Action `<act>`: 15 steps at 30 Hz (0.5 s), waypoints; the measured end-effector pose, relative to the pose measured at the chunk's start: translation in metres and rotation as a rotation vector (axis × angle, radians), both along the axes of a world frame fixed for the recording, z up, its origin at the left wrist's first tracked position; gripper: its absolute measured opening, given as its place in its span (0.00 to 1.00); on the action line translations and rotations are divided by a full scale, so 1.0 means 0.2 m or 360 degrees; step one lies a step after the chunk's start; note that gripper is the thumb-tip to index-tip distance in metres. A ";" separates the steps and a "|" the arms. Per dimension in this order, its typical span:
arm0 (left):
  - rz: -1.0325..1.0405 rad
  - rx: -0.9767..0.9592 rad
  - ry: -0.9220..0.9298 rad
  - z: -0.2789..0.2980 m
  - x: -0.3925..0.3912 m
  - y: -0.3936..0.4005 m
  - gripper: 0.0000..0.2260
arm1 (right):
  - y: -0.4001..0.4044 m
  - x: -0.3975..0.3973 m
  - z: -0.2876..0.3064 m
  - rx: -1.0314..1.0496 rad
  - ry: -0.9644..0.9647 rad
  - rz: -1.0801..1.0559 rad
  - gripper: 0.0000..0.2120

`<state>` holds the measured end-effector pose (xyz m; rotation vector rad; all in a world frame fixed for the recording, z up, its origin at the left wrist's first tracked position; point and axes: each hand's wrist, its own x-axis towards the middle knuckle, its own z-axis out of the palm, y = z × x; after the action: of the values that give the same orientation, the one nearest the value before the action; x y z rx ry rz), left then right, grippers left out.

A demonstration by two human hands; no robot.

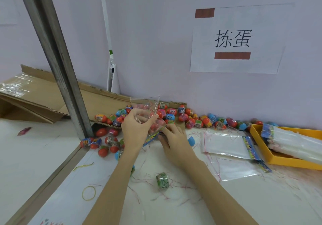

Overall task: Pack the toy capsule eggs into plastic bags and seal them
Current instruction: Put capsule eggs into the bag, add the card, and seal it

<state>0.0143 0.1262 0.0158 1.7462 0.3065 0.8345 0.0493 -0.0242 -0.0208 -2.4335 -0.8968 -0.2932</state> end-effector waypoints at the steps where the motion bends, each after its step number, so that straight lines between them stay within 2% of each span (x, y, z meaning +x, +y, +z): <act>1: 0.0012 0.0026 0.0010 0.00 0.00 0.00 0.15 | 0.00 0.00 -0.01 0.0036 0.0002 0.0007 0.14; 6: 0.0058 0.0132 0.0021 -0.01 0.00 -0.01 0.13 | -0.01 0.00 -0.02 0.0255 -0.0019 -0.0004 0.12; 9: 0.0014 0.0137 0.0020 -0.01 0.00 -0.01 0.12 | -0.03 0.00 0.00 0.0593 -0.0048 -0.0088 0.12; 12: -0.0128 0.0135 0.0038 -0.03 0.01 -0.01 0.11 | -0.08 0.02 0.04 0.0936 -0.0059 -0.0229 0.07; 15: -0.0211 0.0449 0.0060 -0.04 0.02 -0.03 0.09 | -0.15 0.02 0.06 0.1311 -0.0104 -0.0277 0.06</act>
<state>0.0189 0.1206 0.0082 2.0224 0.0985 0.7775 0.0532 -0.0535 -0.0083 -1.7307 -0.4478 -0.6595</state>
